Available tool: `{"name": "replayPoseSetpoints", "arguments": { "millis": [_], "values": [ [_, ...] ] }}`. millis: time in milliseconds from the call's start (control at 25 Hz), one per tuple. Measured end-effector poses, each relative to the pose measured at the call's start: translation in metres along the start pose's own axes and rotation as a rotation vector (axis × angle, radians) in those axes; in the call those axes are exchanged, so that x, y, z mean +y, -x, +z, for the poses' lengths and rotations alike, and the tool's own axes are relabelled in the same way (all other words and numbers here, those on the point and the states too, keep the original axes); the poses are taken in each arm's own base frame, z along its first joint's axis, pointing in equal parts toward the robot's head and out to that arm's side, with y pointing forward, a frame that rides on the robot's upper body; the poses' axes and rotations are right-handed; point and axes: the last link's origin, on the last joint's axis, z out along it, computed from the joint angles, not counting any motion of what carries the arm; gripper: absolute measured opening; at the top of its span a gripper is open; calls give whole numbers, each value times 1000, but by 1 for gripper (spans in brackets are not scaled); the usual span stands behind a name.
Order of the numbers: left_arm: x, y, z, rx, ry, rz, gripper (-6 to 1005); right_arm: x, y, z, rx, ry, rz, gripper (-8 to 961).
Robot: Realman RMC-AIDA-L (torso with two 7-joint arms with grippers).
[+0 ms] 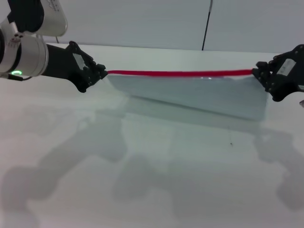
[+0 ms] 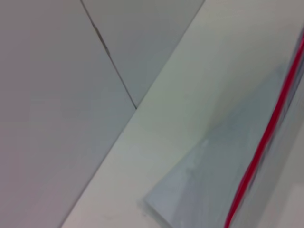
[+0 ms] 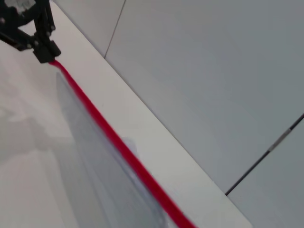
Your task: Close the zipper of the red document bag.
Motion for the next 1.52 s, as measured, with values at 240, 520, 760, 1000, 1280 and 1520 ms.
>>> {"name": "replayPoseSetpoints", "arguments": {
  "millis": [240,520,760,1000,1280,1520],
  "values": [
    [-8,-4,-1,-3,-22,-5,122,-8,-2,-2,-14,-38,23,68],
    [-13,-18,-10,120,-59,-60,329,-16,-6,-1,-47,-59,95,332],
    [-21,-17,-37,407,-129,-196,451,-16,-3,5,-208,-127,193,696],
    [-11,0,-49,705,-253,-314,440,-8,-14,34,-330,-265,347,690],
    [-1,18,-18,815,-415,-472,437,-20,-56,51,-345,-480,587,689],
    [8,29,2,779,-474,-512,437,-19,-69,67,-334,-542,654,688]
  ]
}}
